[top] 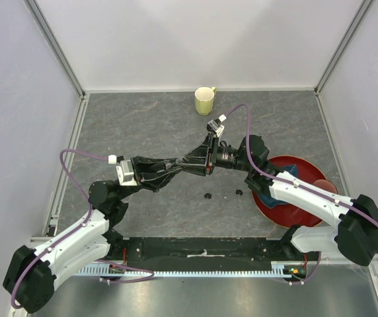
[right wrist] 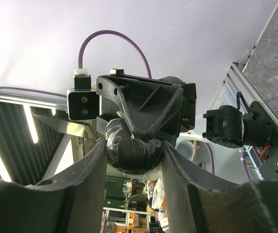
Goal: Insert the wireless bluetooth earbuds into the charging case
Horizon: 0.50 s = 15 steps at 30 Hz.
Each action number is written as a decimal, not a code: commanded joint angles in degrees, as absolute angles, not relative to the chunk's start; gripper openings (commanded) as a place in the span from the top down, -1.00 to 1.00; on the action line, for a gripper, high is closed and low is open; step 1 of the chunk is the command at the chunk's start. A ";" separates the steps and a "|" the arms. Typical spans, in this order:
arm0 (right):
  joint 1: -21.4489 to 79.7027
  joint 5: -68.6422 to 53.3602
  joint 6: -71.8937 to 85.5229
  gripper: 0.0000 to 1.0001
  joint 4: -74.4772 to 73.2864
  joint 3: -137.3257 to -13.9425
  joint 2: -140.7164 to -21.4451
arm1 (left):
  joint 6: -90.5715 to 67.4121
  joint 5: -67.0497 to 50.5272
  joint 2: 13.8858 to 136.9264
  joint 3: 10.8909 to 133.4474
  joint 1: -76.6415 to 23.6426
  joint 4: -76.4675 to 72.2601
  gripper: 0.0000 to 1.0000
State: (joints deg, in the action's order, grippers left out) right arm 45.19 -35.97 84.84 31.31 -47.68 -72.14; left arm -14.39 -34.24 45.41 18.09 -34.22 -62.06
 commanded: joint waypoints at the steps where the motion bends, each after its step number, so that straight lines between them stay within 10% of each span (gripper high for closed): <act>1: 46.32 -37.71 88.59 0.94 37.88 -47.37 -72.95 | -14.59 -32.87 46.58 18.90 -34.45 -63.02 0.30; 15: 46.23 -37.79 89.74 1.00 39.29 -46.85 -73.04 | -14.85 -32.35 46.85 18.90 -34.45 -63.02 0.16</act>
